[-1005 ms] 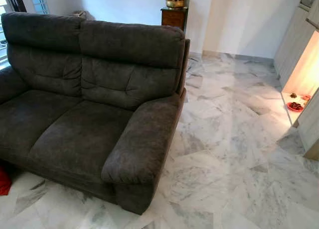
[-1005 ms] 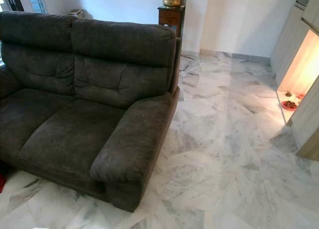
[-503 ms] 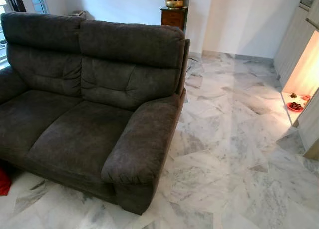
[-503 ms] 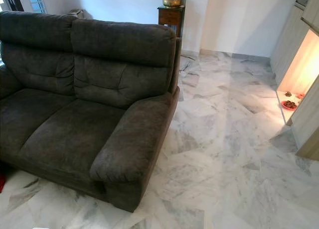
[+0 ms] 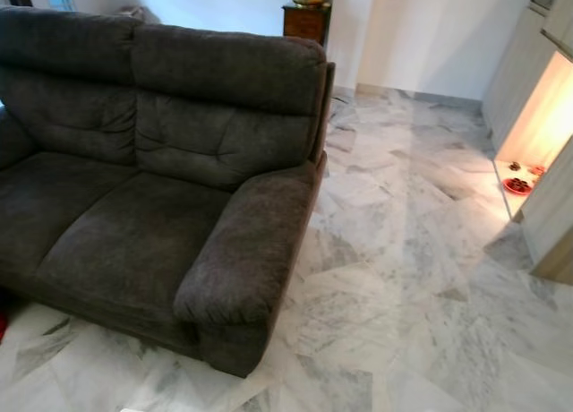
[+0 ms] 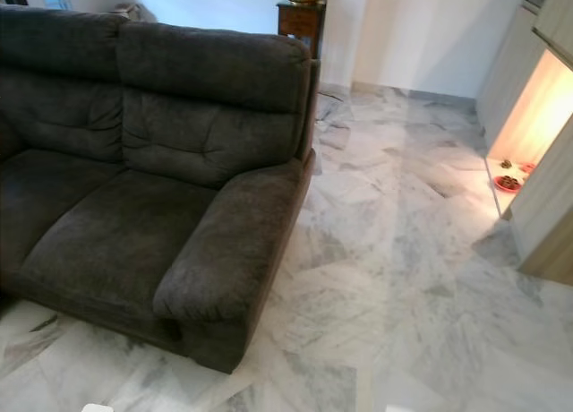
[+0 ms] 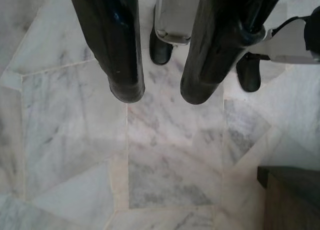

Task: Move the pillow to the sofa from floor

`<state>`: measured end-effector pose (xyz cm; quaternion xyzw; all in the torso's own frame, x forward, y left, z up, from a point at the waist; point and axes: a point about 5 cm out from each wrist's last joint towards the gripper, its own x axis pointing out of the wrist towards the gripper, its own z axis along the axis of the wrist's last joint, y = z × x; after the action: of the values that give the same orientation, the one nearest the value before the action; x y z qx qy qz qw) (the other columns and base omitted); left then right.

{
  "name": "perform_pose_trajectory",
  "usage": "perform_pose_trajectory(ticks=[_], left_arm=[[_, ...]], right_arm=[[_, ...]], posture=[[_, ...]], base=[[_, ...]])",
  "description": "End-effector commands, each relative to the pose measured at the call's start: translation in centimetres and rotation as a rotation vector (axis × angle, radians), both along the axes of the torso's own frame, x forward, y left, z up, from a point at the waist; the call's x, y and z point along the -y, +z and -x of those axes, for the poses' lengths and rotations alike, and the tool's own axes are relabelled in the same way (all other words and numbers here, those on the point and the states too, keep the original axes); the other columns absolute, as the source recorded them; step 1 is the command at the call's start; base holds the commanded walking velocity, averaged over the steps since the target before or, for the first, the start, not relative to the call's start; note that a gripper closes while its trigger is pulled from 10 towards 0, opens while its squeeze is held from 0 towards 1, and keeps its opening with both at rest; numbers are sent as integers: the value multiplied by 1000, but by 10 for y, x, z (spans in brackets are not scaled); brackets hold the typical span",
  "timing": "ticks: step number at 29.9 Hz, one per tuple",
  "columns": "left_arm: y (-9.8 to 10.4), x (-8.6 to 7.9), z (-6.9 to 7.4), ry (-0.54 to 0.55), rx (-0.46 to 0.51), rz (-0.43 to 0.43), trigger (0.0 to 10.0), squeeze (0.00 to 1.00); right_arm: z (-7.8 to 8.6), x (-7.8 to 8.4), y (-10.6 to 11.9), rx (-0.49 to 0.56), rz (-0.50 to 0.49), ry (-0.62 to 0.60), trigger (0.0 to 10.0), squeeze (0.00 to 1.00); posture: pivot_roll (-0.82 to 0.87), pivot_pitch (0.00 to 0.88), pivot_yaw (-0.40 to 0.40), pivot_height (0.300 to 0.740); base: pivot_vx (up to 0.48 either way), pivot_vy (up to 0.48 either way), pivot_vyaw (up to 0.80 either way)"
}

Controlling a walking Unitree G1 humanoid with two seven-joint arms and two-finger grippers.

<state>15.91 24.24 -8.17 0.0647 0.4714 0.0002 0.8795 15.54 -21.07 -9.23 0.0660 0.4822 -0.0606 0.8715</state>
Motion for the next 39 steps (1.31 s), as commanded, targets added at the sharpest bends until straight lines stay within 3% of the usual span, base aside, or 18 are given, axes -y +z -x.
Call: perform_pose_trajectory(ticks=[1, 20, 39], left_arm=[[-1, -1, 3, -25, -25, -11, 10000, 0], [-5, 4, 9, -4, -42, 5, 10000, 0], [-7, -2, 16, 2, -74, -9, 10000, 0]], right_arm=[[-8, 1, 3, 24, -1, -5, 10000, 0], [-3, 4, 2, 24, -12, -43, 10000, 0], [-3, 2, 1, 20, 0, -52, 10000, 0]], posture=[[78, 1, -18, 740], [85, 34, -17, 740], [89, 42, -11, 740]], base=[[0, 0, 0], [0, 0, 0], [0, 367, 0]])
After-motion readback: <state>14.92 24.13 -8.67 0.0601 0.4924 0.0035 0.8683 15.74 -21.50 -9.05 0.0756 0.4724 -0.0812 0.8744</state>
